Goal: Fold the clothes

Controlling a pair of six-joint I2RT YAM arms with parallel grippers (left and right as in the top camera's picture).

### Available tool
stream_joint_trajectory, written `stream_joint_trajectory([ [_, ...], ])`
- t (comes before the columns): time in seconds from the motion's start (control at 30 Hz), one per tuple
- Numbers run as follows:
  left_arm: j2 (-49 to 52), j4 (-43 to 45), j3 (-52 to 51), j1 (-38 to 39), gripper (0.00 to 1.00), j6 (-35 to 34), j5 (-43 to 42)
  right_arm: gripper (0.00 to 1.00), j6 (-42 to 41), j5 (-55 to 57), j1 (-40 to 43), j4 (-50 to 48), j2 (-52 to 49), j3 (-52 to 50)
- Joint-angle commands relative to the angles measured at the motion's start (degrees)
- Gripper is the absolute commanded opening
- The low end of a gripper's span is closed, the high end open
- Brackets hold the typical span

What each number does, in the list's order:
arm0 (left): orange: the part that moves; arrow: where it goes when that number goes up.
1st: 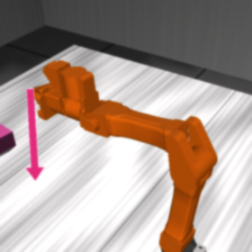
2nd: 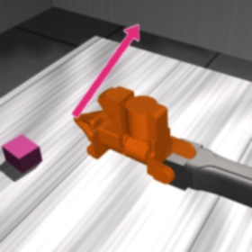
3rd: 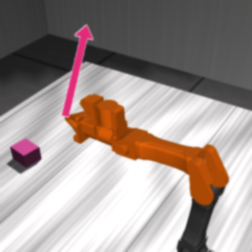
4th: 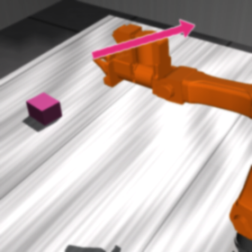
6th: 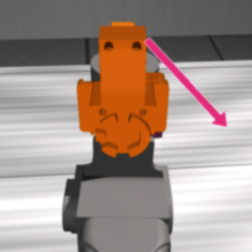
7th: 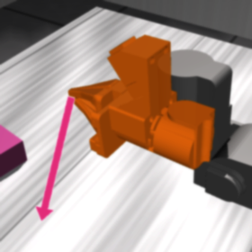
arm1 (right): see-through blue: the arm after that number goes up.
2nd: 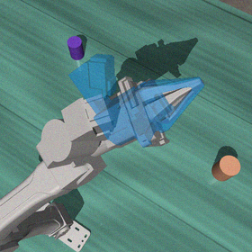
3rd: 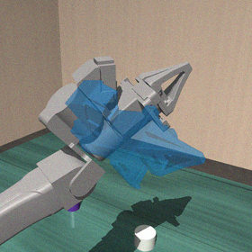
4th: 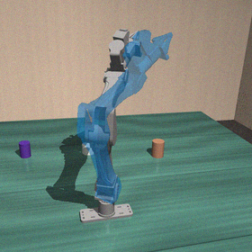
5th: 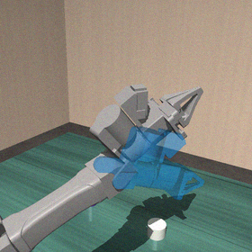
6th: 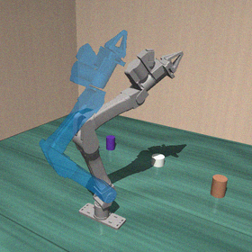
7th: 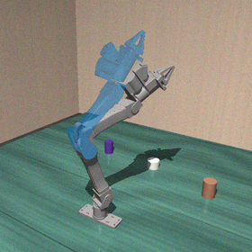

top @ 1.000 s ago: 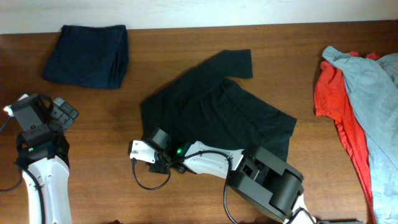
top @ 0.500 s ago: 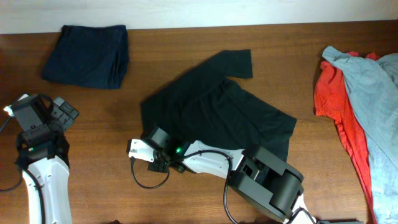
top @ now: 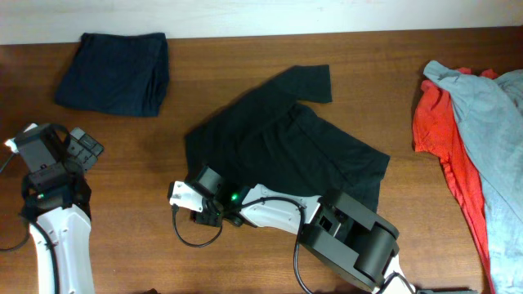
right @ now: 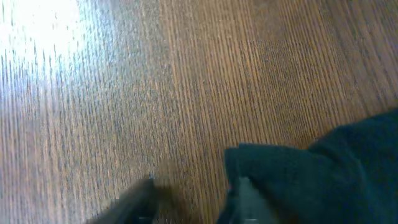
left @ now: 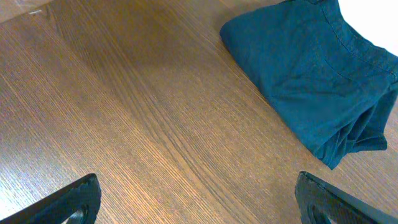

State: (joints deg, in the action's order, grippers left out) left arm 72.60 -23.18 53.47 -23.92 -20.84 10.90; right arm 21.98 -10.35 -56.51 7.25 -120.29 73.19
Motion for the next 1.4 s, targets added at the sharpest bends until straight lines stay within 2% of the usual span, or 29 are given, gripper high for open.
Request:
stream_joint_trajectory([
  [0.0,0.20,-0.09,0.74,-0.24,0.99,-0.57,-0.61,0.86,-0.39,0.52,-0.09,0.02,0.98,1.03],
  [0.03,0.20,-0.09,0.74,-0.24,1.00,-0.57,-0.61,0.89,-0.39,0.52,-0.07,0.02,0.98,1.03],
  [0.07,0.20,-0.09,0.74,-0.24,0.99,-0.57,-0.61,0.97,-0.39,0.52,-0.04,0.02,0.98,1.03],
  [0.1,0.20,-0.09,0.74,-0.24,0.99,-0.57,-0.61,0.99,-0.39,0.52,-0.04,0.00,0.94,1.03],
  [0.27,0.20,-0.09,0.74,-0.24,0.99,-0.57,-0.61,0.99,-0.44,1.38,-0.11,-0.02,1.51,1.05],
  [0.33,0.20,-0.09,0.74,-0.24,1.00,-0.57,-0.61,1.00,-3.56,1.36,-0.17,0.02,4.00,1.09],
  [0.43,0.20,-0.09,0.74,-0.24,0.99,-0.57,-0.61,0.91,-8.55,1.33,-0.15,0.44,9.51,1.09],
  [0.53,0.20,-0.09,0.74,-0.24,0.99,-0.57,-0.61,0.73,-12.02,-1.31,-0.15,0.72,12.07,1.09],
  [0.6,0.20,-0.09,0.74,-0.26,0.99,-0.57,-0.61,0.73,-11.96,-0.59,-0.09,0.87,12.31,1.09],
  [0.67,0.20,-0.09,0.74,-0.26,0.99,-0.57,-0.61,0.72,-11.78,5.07,0.33,1.03,12.35,1.09],
  [0.73,0.20,-0.09,0.74,-0.24,0.99,-0.57,-0.61,0.63,-10.21,6.49,0.85,1.70,11.63,1.09],
  [1.03,0.20,-0.09,0.74,-0.24,0.99,-0.57,-0.61,0.62,-5.73,7.72,1.09,0.87,3.93,1.07],
  [1.37,0.20,-0.09,0.74,-0.24,0.99,-0.57,-0.61,0.61,-5.73,9.11,1.09,0.68,2.38,1.05],
])
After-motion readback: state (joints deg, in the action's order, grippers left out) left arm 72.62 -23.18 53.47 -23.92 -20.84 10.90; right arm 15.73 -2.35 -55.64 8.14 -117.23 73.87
